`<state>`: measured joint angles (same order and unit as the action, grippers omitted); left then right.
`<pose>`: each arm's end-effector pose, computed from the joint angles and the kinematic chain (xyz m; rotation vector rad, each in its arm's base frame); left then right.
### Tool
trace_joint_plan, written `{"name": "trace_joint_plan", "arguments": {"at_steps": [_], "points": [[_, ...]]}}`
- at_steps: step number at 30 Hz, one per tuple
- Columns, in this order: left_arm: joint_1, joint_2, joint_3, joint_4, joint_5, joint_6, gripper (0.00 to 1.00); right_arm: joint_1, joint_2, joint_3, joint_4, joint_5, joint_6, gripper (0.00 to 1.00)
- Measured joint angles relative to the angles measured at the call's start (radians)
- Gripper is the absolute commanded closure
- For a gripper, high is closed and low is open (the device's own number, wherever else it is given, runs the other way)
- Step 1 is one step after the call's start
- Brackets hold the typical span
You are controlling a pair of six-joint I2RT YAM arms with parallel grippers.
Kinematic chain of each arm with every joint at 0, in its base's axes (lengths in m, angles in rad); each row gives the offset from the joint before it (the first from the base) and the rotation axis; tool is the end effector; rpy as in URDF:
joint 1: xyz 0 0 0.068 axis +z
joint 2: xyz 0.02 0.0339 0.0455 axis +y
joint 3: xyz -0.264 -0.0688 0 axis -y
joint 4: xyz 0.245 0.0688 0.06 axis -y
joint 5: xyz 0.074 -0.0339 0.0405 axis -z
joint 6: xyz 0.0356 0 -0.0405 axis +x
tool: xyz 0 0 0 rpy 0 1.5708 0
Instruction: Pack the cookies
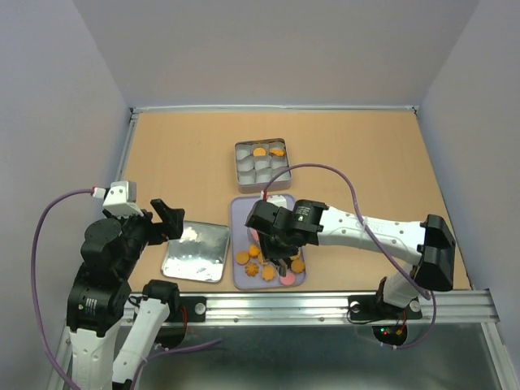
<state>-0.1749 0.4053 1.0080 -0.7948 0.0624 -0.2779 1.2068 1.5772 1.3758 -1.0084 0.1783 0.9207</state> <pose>0.0515 -0.0114 0.3850 -0.0458 1.7777 -0.3830 0.1171 0.2895 0.2853 -0.3532 2.7722 0.3245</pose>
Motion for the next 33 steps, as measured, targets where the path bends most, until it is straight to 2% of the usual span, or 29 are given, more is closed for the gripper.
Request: {"name": "trace_joint_plan", "arguments": {"at_steps": [4, 9, 13, 25, 28, 33], "points": [[0.0, -0.002, 0.0, 0.0, 0.0, 0.0, 0.01, 0.005, 0.024, 0.001, 0.0, 0.0, 0.003, 0.59], [0.0, -0.008, 0.0, 0.0, 0.0, 0.0, 0.01, 0.005, 0.057, 0.01, -0.01, 0.011, 0.002, 0.59], [0.0, -0.015, 0.0, 0.0, 0.0, 0.0, 0.01, 0.005, 0.105, 0.095, -0.048, 0.045, -0.01, 0.6], [-0.001, -0.037, 0.0, 0.001, -0.011, 0.0, 0.01, -0.013, 0.285, 0.589, -0.153, 0.192, -0.106, 0.6], [-0.002, -0.036, 0.0, 0.0, -0.011, 0.0, 0.01, -0.064, 0.369, 0.759, -0.169, 0.208, -0.145, 0.6], [-0.002, -0.034, 0.0, 0.001, -0.01, 0.0, 0.01, -0.199, 0.475, 0.932, -0.177, 0.21, -0.205, 0.6]]}}
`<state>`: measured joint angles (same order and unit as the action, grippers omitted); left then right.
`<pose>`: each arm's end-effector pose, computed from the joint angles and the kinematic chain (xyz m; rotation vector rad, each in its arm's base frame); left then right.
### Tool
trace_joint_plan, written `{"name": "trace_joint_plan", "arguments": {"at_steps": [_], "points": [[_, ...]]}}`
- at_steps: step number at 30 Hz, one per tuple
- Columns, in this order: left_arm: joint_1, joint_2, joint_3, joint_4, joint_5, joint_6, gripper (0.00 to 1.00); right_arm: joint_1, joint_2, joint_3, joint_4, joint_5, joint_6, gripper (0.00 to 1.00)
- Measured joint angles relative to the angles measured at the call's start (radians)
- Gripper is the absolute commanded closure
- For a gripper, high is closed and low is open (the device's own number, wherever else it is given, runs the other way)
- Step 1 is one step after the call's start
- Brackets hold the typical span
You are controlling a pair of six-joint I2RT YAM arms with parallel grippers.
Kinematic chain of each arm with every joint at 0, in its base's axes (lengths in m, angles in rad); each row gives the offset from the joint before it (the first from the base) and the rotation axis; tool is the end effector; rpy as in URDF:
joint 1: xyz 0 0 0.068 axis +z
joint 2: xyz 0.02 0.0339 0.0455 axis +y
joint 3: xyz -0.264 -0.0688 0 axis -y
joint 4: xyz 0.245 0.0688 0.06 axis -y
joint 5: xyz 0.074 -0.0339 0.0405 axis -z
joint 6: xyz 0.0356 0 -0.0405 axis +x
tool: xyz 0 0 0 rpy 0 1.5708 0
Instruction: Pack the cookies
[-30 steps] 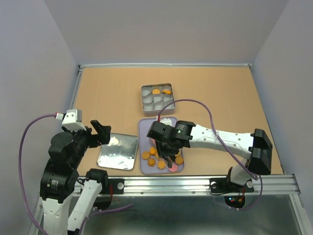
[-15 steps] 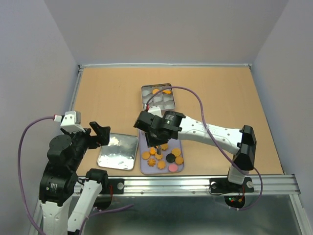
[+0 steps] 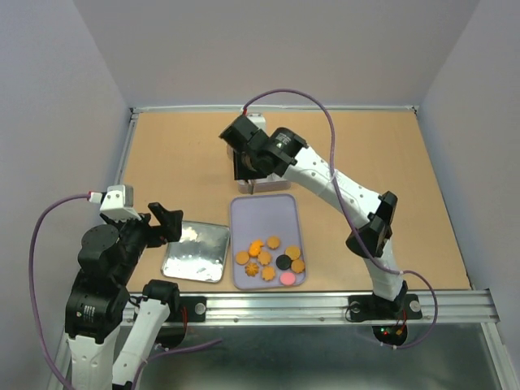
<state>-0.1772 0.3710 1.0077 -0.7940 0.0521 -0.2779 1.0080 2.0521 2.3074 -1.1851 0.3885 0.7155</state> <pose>0.0425 -0.0095 0.3860 -0.0490 1.7422 -0.3799 0.2398 0.3549 0.3817 -0.1966 2.4206 0.3001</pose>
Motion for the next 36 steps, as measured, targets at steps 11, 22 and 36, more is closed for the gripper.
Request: {"name": "trace_joint_plan", "arguments": {"at_steps": [11, 22, 36], "points": [[0.0, 0.026, 0.0, 0.0, 0.004, 0.001, 0.01, -0.184, 0.115, 0.106, -0.001, -0.042, -0.098, 0.6], [0.0, 0.096, 0.002, 0.0, -0.012, 0.008, 0.01, -0.208, 0.226, 0.115, 0.052, -0.116, -0.121, 0.59], [0.0, 0.095, 0.002, 0.002, -0.035, 0.02, 0.01, -0.269, 0.271, 0.142, 0.115, -0.16, -0.126, 0.45]]}}
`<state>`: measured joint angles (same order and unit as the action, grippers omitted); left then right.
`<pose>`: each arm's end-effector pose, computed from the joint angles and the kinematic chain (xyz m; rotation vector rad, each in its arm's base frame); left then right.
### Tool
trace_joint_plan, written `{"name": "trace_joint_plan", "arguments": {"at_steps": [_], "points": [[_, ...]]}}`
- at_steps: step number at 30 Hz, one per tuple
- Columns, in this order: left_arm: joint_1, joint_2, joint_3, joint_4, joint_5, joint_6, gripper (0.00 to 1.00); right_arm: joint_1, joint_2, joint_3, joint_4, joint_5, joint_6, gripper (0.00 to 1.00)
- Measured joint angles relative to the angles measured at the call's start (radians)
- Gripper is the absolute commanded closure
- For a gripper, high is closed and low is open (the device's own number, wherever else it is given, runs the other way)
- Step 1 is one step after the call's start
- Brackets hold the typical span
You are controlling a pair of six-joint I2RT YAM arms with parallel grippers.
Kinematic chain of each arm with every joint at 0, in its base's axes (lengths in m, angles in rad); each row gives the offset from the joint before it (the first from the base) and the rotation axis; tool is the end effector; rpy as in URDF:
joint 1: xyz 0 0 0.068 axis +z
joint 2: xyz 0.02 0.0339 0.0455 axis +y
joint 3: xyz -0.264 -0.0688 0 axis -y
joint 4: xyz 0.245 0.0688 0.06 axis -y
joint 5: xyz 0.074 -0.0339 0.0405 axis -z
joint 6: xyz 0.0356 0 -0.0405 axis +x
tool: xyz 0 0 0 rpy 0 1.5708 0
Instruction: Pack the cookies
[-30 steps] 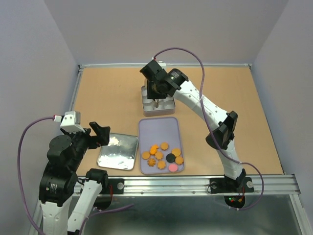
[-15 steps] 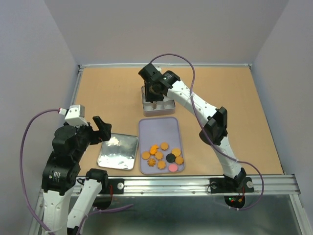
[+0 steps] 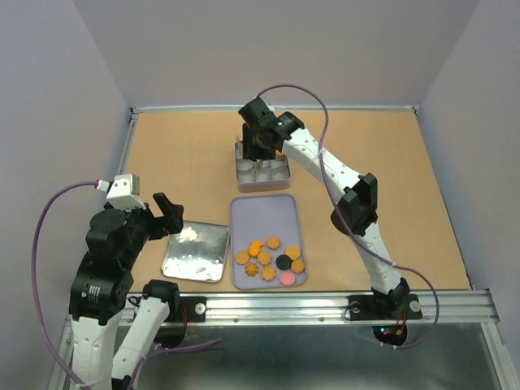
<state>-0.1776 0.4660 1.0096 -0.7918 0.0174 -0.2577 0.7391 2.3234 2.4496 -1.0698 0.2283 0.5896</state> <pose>0.0678 -0.0128 0.3833 -0.0609 1.8299 -0.3232 0.3748 0.3307 0.3086 -0.0940 2.4985 0.2740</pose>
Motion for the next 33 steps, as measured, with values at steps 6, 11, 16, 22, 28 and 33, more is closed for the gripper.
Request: {"name": "trace_joint_plan", "arguments": {"at_steps": [6, 11, 16, 22, 28, 33], "points": [[-0.002, -0.006, 0.0, 0.002, 0.009, 0.015, 0.01, 0.0, 0.009, 0.005, 0.022, -0.018, -0.003, 0.44], [-0.005, -0.006, 0.0, 0.003, 0.015, 0.02, 0.01, 0.0, 0.009, 0.005, 0.031, -0.026, -0.003, 0.44], [-0.005, -0.016, 0.0, 0.003, 0.033, 0.025, 0.01, 0.0, -0.015, -0.018, 0.037, -0.023, -0.01, 0.45], [-0.005, -0.02, -0.007, 0.017, 0.034, 0.025, 0.01, 0.0, -0.197, -0.171, 0.037, -0.024, -0.014, 0.46], [-0.005, -0.018, -0.038, 0.042, 0.026, 0.019, 0.01, 0.016, -0.513, -0.469, 0.06, -0.024, -0.005, 0.46], [-0.006, -0.017, -0.068, 0.071, 0.02, 0.016, 0.01, 0.074, -0.744, -0.765, 0.071, -0.023, 0.053, 0.47]]}}
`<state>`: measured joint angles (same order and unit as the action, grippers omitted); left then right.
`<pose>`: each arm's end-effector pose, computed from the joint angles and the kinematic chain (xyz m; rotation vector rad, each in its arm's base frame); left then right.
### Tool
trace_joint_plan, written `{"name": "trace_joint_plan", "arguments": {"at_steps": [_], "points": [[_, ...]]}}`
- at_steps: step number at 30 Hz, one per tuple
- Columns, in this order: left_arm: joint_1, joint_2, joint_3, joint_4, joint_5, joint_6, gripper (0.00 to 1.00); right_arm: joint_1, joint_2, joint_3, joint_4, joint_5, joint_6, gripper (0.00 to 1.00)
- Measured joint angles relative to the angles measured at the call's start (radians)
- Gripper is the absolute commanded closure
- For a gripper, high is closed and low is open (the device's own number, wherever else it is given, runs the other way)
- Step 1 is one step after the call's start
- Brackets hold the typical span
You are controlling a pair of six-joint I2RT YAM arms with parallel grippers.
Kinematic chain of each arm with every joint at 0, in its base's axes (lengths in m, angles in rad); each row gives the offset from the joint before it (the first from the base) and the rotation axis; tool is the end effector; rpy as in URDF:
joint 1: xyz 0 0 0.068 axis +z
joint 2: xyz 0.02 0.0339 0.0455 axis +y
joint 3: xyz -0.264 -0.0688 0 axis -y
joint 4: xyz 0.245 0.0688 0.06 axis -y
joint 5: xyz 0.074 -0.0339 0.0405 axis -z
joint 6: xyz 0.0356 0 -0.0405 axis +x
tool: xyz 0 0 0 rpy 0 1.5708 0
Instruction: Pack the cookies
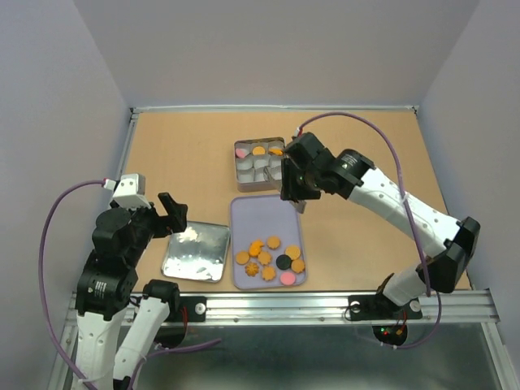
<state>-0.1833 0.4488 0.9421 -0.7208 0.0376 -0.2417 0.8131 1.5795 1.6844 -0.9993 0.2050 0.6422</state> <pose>0.0748 -0.0152 0.3722 -0.0258 1.8106 -0.3368 0.2306 0.2331 0.3779 -0.1222 2.4764 0.3893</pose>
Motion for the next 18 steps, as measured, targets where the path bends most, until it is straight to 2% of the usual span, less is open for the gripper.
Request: {"name": "trace_joint_plan", "arguments": {"at_steps": [3, 8, 13, 18], "points": [[0.0, 0.0, -0.007, 0.006, 0.0, 0.0, 0.01, 0.05, -0.116, -0.197, -0.018, -0.004, 0.068, 0.48], [0.0, 0.001, -0.013, 0.026, 0.01, 0.001, 0.01, 0.184, -0.214, -0.375, -0.042, -0.004, 0.189, 0.49], [-0.001, 0.001, -0.013, 0.035, 0.014, 0.001, 0.01, 0.353, -0.236, -0.437, -0.044, -0.003, 0.32, 0.49], [-0.001, 0.001, -0.013, 0.036, 0.015, 0.001, 0.01, 0.42, -0.235, -0.443, -0.047, 0.006, 0.402, 0.49]]}}
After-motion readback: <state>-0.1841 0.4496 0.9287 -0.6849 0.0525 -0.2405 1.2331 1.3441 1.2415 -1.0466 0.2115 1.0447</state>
